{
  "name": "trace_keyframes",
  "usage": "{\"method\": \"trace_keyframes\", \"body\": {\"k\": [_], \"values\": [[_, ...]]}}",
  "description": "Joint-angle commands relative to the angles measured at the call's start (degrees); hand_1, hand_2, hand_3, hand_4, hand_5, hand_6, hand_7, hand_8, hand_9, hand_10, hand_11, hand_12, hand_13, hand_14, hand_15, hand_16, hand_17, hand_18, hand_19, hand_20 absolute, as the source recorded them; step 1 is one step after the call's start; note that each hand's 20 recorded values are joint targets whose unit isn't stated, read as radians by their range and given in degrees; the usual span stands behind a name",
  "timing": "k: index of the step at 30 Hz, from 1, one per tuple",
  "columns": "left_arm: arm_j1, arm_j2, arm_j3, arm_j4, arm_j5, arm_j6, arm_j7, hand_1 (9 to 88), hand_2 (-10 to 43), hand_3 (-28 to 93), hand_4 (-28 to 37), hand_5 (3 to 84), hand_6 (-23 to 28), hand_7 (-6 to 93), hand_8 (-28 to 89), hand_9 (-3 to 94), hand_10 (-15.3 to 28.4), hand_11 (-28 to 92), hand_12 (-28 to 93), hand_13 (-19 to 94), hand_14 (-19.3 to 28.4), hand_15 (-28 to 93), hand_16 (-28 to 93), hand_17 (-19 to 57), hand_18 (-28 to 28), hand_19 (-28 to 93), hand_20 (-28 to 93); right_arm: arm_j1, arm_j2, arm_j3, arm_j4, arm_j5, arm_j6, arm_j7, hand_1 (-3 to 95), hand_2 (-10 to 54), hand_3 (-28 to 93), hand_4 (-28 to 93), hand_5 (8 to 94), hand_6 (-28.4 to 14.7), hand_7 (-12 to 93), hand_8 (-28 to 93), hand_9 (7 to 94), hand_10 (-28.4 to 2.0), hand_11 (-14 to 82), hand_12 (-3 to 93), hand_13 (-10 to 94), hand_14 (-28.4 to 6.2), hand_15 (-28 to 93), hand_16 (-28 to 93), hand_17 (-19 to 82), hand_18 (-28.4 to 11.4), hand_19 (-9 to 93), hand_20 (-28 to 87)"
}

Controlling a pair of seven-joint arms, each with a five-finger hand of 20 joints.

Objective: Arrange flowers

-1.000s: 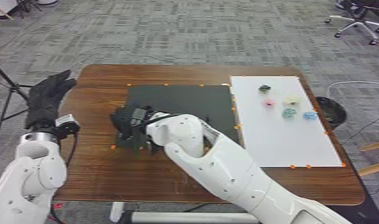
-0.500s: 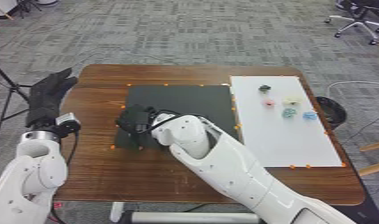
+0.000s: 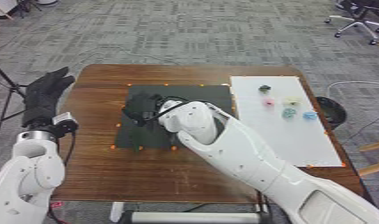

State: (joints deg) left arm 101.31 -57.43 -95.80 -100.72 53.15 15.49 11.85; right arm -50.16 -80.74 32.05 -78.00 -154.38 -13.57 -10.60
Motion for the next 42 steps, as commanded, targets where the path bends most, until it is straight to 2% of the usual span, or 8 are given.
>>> {"method": "trace_keyframes", "body": {"k": [1,5,9,24,29,35,42], "values": [[0.3,-0.33,-0.36,-0.52,0.16,0.36,-0.35,25.4,25.2,69,-28.3,50.2,3.3,15.1,-9,52.5,14.2,20,11,38,14.7,11,0,5.8,9.7,7,14,2.8,0.1,-1.1,-3.0,11.3,-1.7,6.5,57.9,-6.2,52,-17,75.9,2.0,25,10,91.1,-7.8,17.6,19.5,93,-0.5,54,37,57,-15.9,93,56],[0.3,-0.52,-0.49,-0.52,0.36,0.22,-0.47,25.4,25.1,68,-28.3,50.3,3.4,15.0,-9,52.6,14.2,20,11,38,14.7,11,0,5.8,9.7,7,14,2.9,-0.4,-1.6,-4.0,21.1,-2.6,11.9,58.0,-6.4,52,-17,76.1,1.8,25,11,91.3,-8.0,17.7,19.3,93,-0.5,54,37,57,-16.0,93,56],[0.2,-0.93,-0.77,-0.52,0.76,-0.09,-0.7,25.5,25.1,68,-28.3,50.3,3.4,15.0,-8,52.6,14.2,20,11,38,14.7,11,0,5.8,9.7,7,14,1.4,-0.9,-1.3,-4.7,25.6,-3.8,14.0,58.0,-6.5,52,-17,76.4,1.7,24,11,91.4,-8.1,17.7,19.2,94,-0.5,54,37,57,-16.0,93,56],[0.0,-2.55,-1.85,-0.52,2.35,-1.31,-1.59,25.8,26.1,68,-28.3,50.5,3.3,15.4,-9,53.2,14.2,20,11,38,14.5,11,0,6.0,9.7,7,14,-6.5,-4.6,2.1,-4.0,22.1,-6.7,13.4,58.5,-6.5,52,-17,76.7,1.6,24,11,91.4,-8.1,17.6,19.1,94,-0.7,54,37,57,-16.1,93,57],[0.0,-2.72,-1.96,-0.52,2.52,-1.44,-1.68,26.0,26.5,68,-28.3,50.7,3.4,15.5,-9,53.2,14.1,20,11,38,14.4,11,-1,6.0,9.6,7,14,-7.9,-5.4,3.5,-3.0,19.8,-7.6,12.9,58.6,-6.5,51,-17,76.7,1.6,24,11,91.4,-8.1,17.4,19.2,94,-0.6,54,37,57,-16.1,93,57],[-0.1,-2.86,-2.06,-0.52,2.66,-1.55,-1.76,26.0,26.6,68,-28.3,50.8,3.5,15.5,-9,53.3,14.2,20,11,38,14.4,11,-1,6.1,9.6,7,14,-8.1,-5.4,4.7,-1.2,15.6,-6.9,10.9,58.7,-6.4,51,-17,76.6,1.7,24,11,91.3,-8.1,17.2,19.3,94,-0.7,54,37,57,-16.0,93,57],[-0.1,-2.88,-2.08,-0.52,2.68,-1.57,-1.77,25.8,26.5,68,-28.3,50.7,3.4,15.5,-9,53.2,14.1,20,11,38,14.5,11,-1,6.1,9.6,7,14,-8.4,-4.3,5.8,0.7,1.1,-3.0,2.0,58.8,-6.2,51,-17,76.5,1.7,24,11,91.2,-8.2,16.9,19.1,94,-0.7,54,37,57,-16.1,93,57]]}}
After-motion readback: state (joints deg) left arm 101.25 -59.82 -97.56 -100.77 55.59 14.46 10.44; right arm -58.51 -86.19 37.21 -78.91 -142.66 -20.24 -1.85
